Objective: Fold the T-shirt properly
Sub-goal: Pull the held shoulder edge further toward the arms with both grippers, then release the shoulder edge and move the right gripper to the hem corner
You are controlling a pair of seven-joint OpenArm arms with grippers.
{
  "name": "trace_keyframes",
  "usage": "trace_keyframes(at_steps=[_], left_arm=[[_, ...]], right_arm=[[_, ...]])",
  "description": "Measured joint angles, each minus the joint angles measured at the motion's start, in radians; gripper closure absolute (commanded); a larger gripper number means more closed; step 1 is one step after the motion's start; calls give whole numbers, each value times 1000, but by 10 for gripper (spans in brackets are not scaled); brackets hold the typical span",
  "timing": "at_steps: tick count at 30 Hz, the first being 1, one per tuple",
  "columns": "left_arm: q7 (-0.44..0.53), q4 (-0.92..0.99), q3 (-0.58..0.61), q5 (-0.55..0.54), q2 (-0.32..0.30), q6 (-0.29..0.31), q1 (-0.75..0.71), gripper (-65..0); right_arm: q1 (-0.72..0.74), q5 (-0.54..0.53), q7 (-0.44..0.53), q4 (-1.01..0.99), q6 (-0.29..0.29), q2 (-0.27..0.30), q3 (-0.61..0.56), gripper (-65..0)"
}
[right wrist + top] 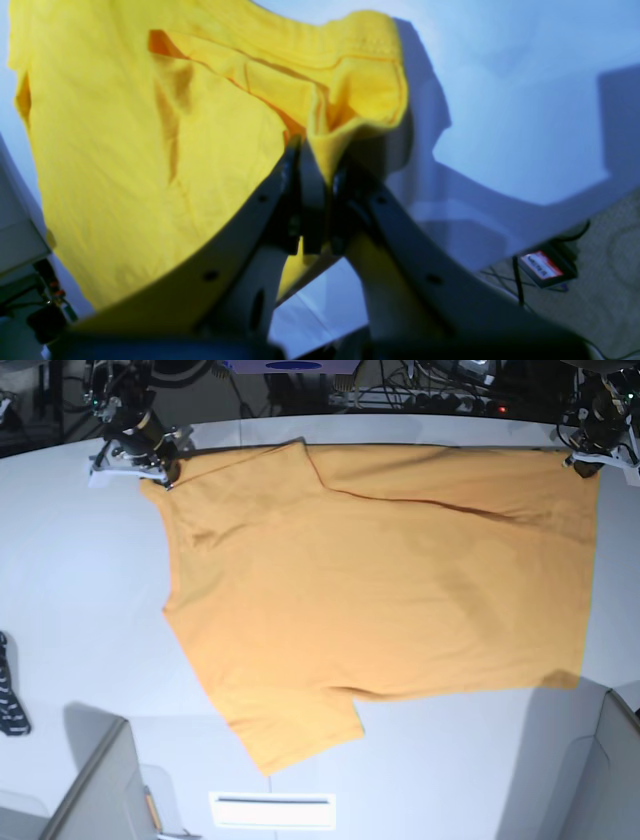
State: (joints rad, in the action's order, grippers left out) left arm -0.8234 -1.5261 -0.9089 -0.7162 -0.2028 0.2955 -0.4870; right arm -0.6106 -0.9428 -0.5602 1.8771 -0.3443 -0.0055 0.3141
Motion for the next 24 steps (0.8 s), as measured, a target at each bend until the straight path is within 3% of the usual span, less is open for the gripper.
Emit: trace_keyframes(at_steps=[14,17,18,20,24], left_arm=[[0,0,0,0,0,0,-31,0],[3,0,-2,0,1,0,-32,0],[3,0,-3,0,0,0,-34,-31],[3,0,-4,1,0,0,-35,-201],[13,-2,-6,2,0,-1,-34,-449]], right_arm=[[-35,0,-1,2,0,0,0,0],[-51,1,0,23,0,0,0,-185],[-61,1,0,39,-1,0,3,-237],[-74,2,11,51,-1,0,3,-309],[-74,4,11,64,-1,0,3,-320]])
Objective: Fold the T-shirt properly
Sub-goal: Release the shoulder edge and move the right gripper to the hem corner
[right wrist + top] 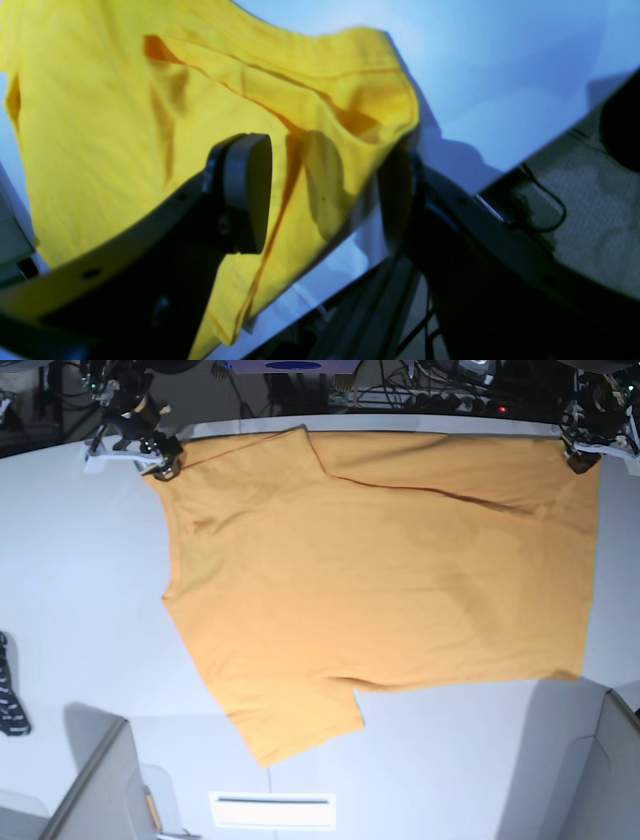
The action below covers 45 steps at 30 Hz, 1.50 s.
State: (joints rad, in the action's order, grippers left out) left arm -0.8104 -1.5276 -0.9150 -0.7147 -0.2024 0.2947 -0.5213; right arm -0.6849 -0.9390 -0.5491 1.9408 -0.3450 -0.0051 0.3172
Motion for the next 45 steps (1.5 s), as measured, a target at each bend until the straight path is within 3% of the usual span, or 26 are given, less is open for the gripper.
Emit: trace_keyframes(at_steps=[3,9,13,17,20,27,29,31,33,36,39,41,43,45], left_arm=[[-10,-40,-54,1,14,0,3,-543],[-7,-74,-253,17,20,-10,74,-550],[-13,-111,-228,12,-15,-11,125,-548],[-7,-158,-65,10,-64,-7,146,-545],[-14,-177,27,6,-56,-1,190,-449],[-14,-170,132,7,-58,-7,256,-87],[-13,-171,154,2,-59,-40,275,0],[-14,-170,177,4,-64,-109,283,0],[-15,-169,204,10,-81,-146,282,0],[-14,-169,229,5,-89,-148,291,0],[-13,-169,225,7,-88,-150,283,0],[-14,-169,223,10,-88,-152,279,0],[-13,-169,225,5,-88,-153,283,0],[-13,-169,225,6,-87,-153,283,0]], right_arm=[[2,0,-5,5,0,1,10,-320],[71,3,-8,17,-4,10,122,-321],[162,5,-1,2,-5,108,97,-321],[296,0,-16,-71,-3,156,7,-320],[411,-5,-19,-158,4,188,-29,-320],[711,-8,-16,-485,3,273,-165,-321],[802,-4,-14,-584,8,291,-215,-321],[903,3,0,-705,9,313,-259,-321],[1008,1,3,-851,80,330,-312,-321],[1180,-4,14,-1139,259,319,-361,-321],[1347,-2,120,-1468,407,310,-439,-323],[1434,6,210,-1641,442,303,-506,-333],[1503,2,290,-1782,504,278,-573,-389],[1542,3,331,-1854,516,233,-634,-426]])
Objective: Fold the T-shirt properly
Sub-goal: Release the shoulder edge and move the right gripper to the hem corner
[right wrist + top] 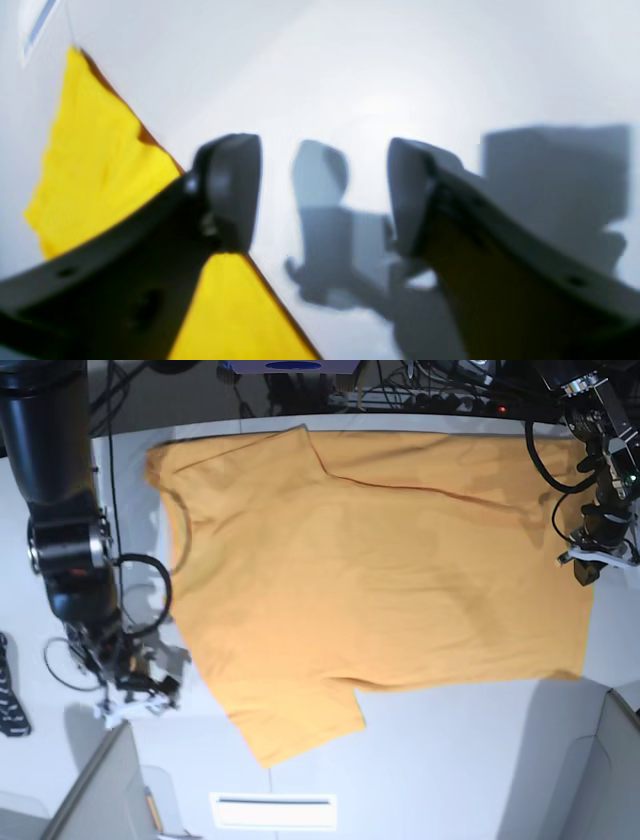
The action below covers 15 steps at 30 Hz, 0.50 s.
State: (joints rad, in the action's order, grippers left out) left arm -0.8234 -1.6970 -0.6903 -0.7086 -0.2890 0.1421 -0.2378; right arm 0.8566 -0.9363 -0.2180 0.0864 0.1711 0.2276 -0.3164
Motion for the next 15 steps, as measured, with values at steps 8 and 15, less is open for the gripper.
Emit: trace_keyframes(at_steps=[8,15], left_arm=[[0,-3,-2,0,0,0,-6,0],[-4,-4,-65,2,5,3,-55,0]], right_arm=[[7,-2,11,-1,27,-112,-68,-431],[7,3,10,-1,28,-111,-103,-428]])
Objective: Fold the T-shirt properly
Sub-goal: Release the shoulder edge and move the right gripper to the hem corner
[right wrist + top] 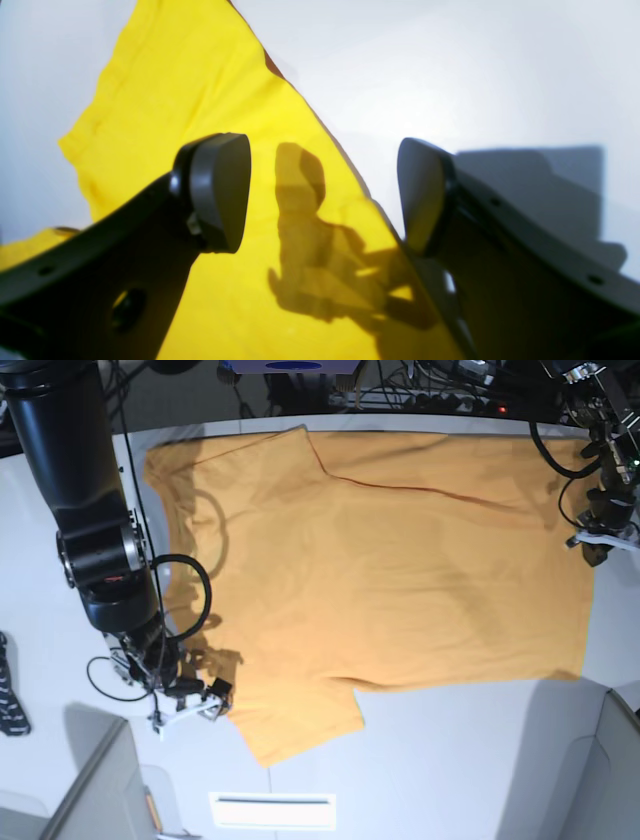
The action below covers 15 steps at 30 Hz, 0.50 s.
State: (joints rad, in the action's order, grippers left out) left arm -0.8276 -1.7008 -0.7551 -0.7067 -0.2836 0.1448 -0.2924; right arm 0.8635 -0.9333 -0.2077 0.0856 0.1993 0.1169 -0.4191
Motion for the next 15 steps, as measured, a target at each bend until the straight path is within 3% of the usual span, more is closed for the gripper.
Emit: trace_keyframes(at_steps=[3,6,11,15], left_arm=[[5,1,-33,-2,-4,0,-2,0],[4,1,-50,-3,-4,0,-23,0],[5,2,-63,-3,-5,4,-29,0],[3,2,-67,-2,-5,4,-38,0]], right_arm=[[5,41,19,0,-6,-26,-65,-428],[5,40,16,0,-6,-58,-54,-426],[3,40,32,0,-4,-51,-48,-419],[2,44,30,0,-8,-41,-48,-288]])
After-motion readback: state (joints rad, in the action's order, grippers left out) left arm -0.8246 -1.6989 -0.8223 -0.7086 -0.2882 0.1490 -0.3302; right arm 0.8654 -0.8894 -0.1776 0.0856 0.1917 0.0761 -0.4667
